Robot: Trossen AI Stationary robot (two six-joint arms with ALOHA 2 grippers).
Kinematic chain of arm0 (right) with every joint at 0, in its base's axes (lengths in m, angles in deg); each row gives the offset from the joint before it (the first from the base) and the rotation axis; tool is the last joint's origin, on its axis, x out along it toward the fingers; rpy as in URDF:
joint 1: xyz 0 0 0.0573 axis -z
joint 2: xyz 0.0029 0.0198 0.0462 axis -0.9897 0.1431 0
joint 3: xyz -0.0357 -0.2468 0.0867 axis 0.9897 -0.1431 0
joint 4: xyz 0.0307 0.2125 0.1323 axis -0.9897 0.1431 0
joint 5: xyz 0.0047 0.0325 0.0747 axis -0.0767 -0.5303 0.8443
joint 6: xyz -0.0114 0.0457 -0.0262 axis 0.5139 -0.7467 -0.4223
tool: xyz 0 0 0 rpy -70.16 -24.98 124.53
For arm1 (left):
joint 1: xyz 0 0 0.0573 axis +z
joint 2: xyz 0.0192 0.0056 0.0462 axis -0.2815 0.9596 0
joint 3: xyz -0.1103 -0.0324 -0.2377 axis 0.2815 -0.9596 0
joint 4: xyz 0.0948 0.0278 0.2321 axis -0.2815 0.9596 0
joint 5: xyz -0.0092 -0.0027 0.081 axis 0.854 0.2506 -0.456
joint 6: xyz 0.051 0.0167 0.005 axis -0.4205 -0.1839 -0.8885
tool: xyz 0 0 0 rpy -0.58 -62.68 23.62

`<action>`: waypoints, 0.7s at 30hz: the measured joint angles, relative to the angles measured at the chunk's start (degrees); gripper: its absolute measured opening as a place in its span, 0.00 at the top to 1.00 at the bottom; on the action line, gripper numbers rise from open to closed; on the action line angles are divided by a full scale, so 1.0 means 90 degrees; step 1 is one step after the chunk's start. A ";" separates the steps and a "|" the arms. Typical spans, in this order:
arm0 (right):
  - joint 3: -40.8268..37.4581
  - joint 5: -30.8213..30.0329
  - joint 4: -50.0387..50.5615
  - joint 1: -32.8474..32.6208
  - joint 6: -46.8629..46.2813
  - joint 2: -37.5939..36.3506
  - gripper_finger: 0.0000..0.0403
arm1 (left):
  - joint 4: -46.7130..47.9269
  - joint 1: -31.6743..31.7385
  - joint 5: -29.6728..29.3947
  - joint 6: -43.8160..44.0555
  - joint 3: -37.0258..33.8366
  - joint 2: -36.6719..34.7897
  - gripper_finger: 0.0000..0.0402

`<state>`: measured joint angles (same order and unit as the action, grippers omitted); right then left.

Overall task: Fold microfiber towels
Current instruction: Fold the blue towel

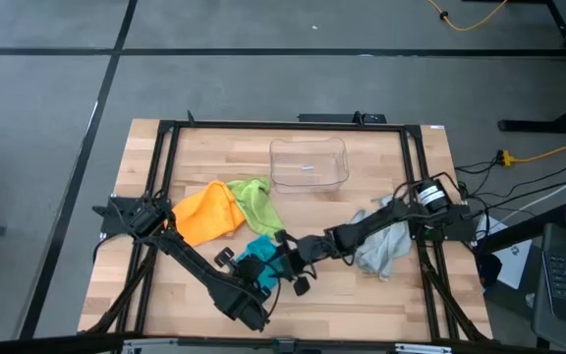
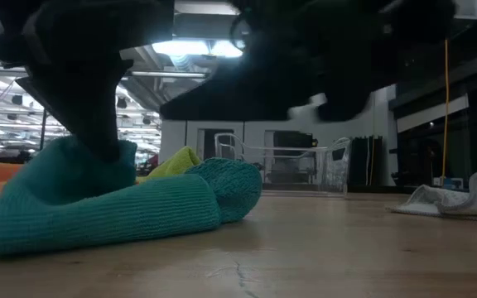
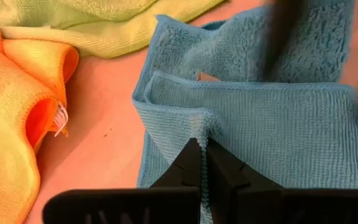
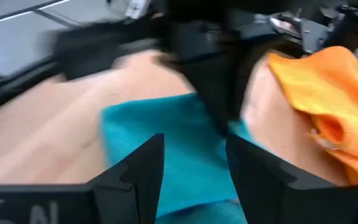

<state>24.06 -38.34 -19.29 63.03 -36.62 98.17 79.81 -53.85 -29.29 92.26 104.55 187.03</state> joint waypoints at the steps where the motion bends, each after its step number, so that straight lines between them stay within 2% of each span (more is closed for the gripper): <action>1: 0.0113 -0.0010 -0.0002 0.0039 0.0002 0.0080 0.58 | 0.0013 0.0000 0.0002 -0.0023 0.0000 -0.0001 1.00; 3: 0.0465 0.0092 0.0057 0.0089 0.0002 0.0285 0.59 | 0.0006 -0.0002 0.0004 -0.0116 0.0000 -0.0001 1.00; 8: 0.1442 0.0245 0.1457 0.0135 0.0029 0.0862 0.61 | 0.0001 -0.0049 0.0105 -0.0168 -0.0002 -0.0002 1.00; 11: 0.1805 0.0234 0.1830 0.0150 0.0036 0.1160 0.61 | -0.0011 -0.0119 0.0037 -0.0166 -0.0002 -0.0002 1.00; 21: 0.1942 -0.0069 0.1722 0.0163 0.0175 0.1247 0.61 | -0.0017 -0.0256 -0.0044 -0.0162 0.0005 -0.0009 1.00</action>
<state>41.54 -38.96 -3.79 64.49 -35.04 109.39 79.65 -56.15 -29.69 90.80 104.60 186.95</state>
